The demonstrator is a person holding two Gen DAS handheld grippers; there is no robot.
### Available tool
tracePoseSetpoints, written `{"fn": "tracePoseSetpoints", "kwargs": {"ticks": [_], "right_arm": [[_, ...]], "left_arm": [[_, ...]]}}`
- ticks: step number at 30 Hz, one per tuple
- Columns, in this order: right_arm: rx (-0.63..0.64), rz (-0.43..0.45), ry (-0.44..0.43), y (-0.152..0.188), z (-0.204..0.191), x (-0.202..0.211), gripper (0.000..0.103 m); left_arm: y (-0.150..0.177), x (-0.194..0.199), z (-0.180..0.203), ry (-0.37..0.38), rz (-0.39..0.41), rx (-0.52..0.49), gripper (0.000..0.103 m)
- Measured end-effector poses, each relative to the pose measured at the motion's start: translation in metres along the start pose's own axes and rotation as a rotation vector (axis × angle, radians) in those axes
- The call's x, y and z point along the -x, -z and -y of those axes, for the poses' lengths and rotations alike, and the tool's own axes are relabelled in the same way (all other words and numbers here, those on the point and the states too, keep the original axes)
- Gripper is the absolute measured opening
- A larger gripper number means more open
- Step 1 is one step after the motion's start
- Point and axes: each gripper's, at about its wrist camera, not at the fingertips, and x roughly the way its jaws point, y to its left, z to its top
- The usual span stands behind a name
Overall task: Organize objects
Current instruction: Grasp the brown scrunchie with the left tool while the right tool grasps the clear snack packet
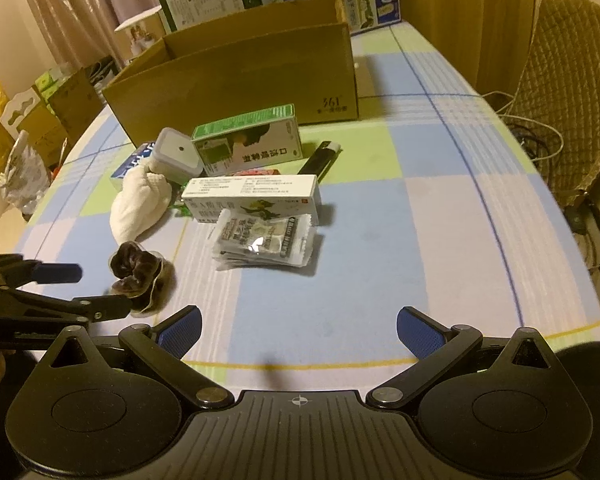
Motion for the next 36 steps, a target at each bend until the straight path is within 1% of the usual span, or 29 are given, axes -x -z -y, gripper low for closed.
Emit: {"fn": "tracePoseSetpoints", "kwargs": {"ticks": [3, 5, 6, 7, 8, 9, 10, 11, 12, 13, 15, 22, 26, 32, 34, 36], "right_arm": [[-0.005, -0.006, 0.001, -0.004, 0.001, -0.011, 0.101], [-0.006, -0.011, 0.004, -0.007, 0.003, -0.016, 0.101], [-0.009, -0.012, 0.004, -0.009, 0.004, -0.019, 0.101], [-0.011, -0.011, 0.004, -0.01, 0.005, -0.021, 0.101], [-0.013, -0.011, 0.003, -0.012, 0.005, -0.023, 0.101], [-0.013, -0.012, 0.002, -0.014, 0.006, -0.026, 0.101], [-0.011, -0.014, 0.0, -0.015, 0.005, -0.029, 0.101], [-0.009, -0.017, -0.002, -0.017, 0.005, -0.032, 0.101], [-0.008, -0.018, -0.005, -0.018, 0.004, -0.034, 0.101], [-0.006, -0.017, -0.009, -0.02, 0.003, -0.037, 0.101], [0.001, -0.012, -0.019, -0.023, -0.002, -0.041, 0.101], [0.009, -0.006, -0.016, -0.033, -0.027, -0.066, 0.101], [0.009, 0.001, 0.017, -0.035, -0.043, -0.081, 0.101], [0.047, 0.008, 0.113, -0.032, -0.053, -0.098, 0.1], [0.096, 0.023, 0.14, -0.028, -0.055, -0.099, 0.088], [0.121, 0.035, 0.132, -0.025, -0.053, -0.097, 0.085]], "left_arm": [[-0.004, -0.013, 0.003, 0.031, -0.003, -0.077, 0.069], [-0.006, -0.02, 0.008, 0.031, 0.001, -0.154, 0.068], [-0.006, -0.022, 0.011, 0.03, 0.005, -0.184, 0.064], [-0.007, -0.025, 0.013, 0.037, 0.008, -0.211, 0.057], [-0.008, -0.027, 0.014, 0.042, 0.008, -0.224, 0.053], [-0.009, -0.028, 0.015, 0.051, 0.009, -0.231, 0.043], [-0.01, -0.029, 0.016, 0.059, 0.011, -0.229, 0.034], [-0.011, -0.03, 0.015, 0.068, 0.008, -0.217, 0.029], [-0.012, -0.03, 0.014, 0.073, 0.006, -0.202, 0.021], [-0.012, -0.029, 0.014, 0.068, 0.007, -0.189, 0.017], [-0.012, -0.025, 0.01, 0.051, 0.015, -0.163, 0.016], [-0.013, -0.012, -0.02, -0.035, 0.038, 0.001, 0.015], [-0.013, -0.007, -0.034, -0.029, 0.046, 0.064, 0.015], [-0.014, 0.0, -0.04, -0.02, 0.064, 0.1, 0.015], [-0.014, -0.001, -0.041, -0.02, 0.064, 0.105, 0.015], [-0.013, -0.001, -0.042, -0.02, 0.063, 0.106, 0.015]]}}
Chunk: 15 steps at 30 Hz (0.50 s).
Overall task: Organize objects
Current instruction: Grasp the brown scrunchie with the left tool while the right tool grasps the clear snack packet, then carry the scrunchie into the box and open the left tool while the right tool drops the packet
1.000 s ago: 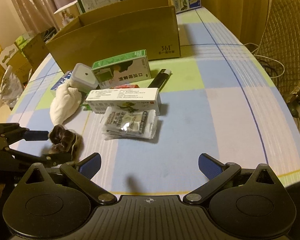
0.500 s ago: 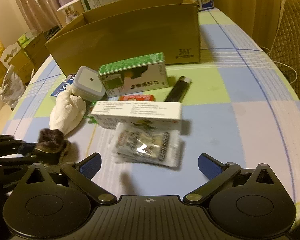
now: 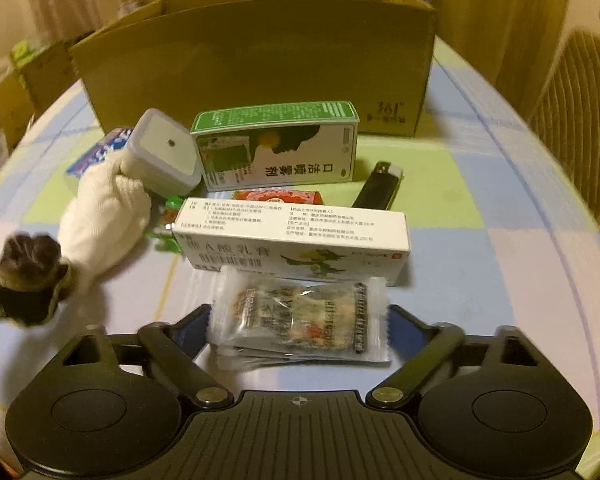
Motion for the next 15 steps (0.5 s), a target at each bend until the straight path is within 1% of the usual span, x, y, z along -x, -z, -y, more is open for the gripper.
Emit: {"fn": "tracePoseSetpoints", "kwargs": {"ticks": [2, 4, 9, 15], "right_arm": [[-0.012, 0.01, -0.022, 0.001, 0.005, 0.004, 0.079], [-0.015, 0.001, -0.035, 0.002, 0.008, 0.009, 0.075], [-0.027, 0.008, -0.039, 0.007, 0.014, 0.025, 0.074], [-0.055, 0.055, -0.053, 0.002, 0.018, 0.054, 0.074]], "left_arm": [[0.001, 0.001, 0.0, 0.002, -0.001, 0.007, 0.015], [0.001, 0.002, 0.001, 0.004, -0.002, 0.009, 0.015], [0.003, 0.009, 0.007, 0.009, 0.007, 0.012, 0.015], [0.001, 0.026, 0.013, 0.007, 0.031, 0.015, 0.015]]}}
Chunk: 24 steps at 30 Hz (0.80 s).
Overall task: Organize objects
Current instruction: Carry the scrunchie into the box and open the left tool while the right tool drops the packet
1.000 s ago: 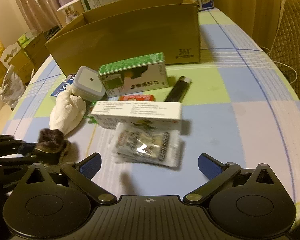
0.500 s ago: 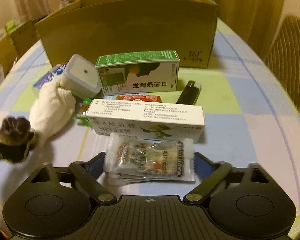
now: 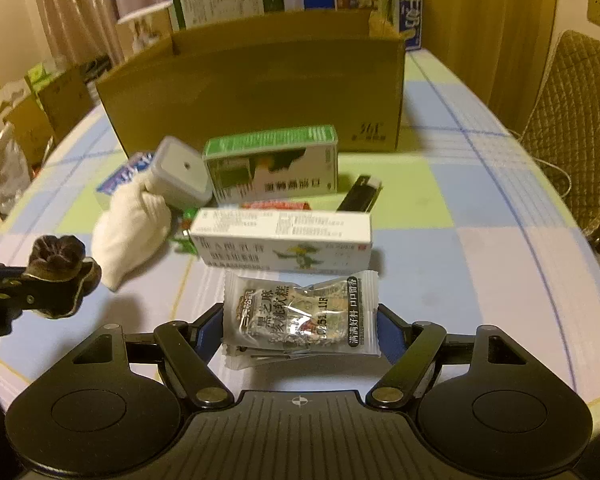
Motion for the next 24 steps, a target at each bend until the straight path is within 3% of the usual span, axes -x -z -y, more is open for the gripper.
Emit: {"fn": "tracePoseSetpoints", "kwargs": {"ticks": [11, 16, 24], "right_arm": [[0.003, 0.114, -0.06, -0.056, 0.001, 0.038, 0.074], [0.019, 0.173, -0.093, -0.109, 0.002, 0.044, 0.074], [0.014, 0.229, -0.105, -0.211, 0.015, 0.02, 0.074]], "left_arm": [[-0.049, 0.03, 0.006, 0.002, 0.087, -0.05, 0.015], [-0.091, 0.037, 0.002, 0.024, 0.129, -0.059, 0.015], [-0.172, 0.021, -0.013, -0.036, 0.177, -0.114, 0.015]]}}
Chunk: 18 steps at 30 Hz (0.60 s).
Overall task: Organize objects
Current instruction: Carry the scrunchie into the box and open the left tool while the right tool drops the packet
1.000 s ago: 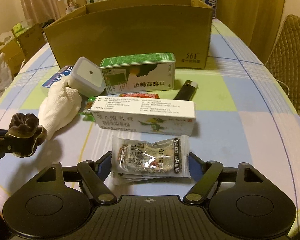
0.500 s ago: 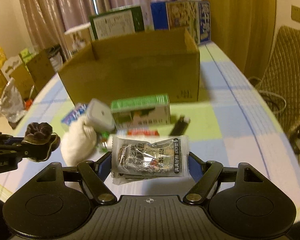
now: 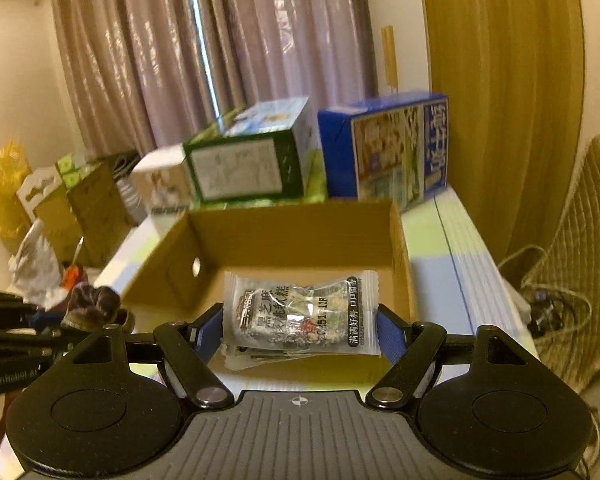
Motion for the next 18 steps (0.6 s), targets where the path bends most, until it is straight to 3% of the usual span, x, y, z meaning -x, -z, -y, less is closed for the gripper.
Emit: {"fn": "tracePoseSetpoints", "kwargs": {"ticks": [5, 15, 18], "right_arm": [[-0.1, -0.065, -0.012, -0.025, 0.02, -0.054, 0.074], [-0.169, -0.134, -0.006, -0.024, 0.036, -0.111, 0.075], [-0.178, -0.144, -0.002, -0.022, 0.039, -0.117, 0.075]], "left_arm": [[-0.033, -0.04, -0.019, -0.026, -0.013, 0.018, 0.016], [-0.053, -0.11, -0.03, -0.02, -0.055, 0.023, 0.021], [-0.054, -0.121, -0.031, -0.051, -0.023, 0.015, 0.046]]}}
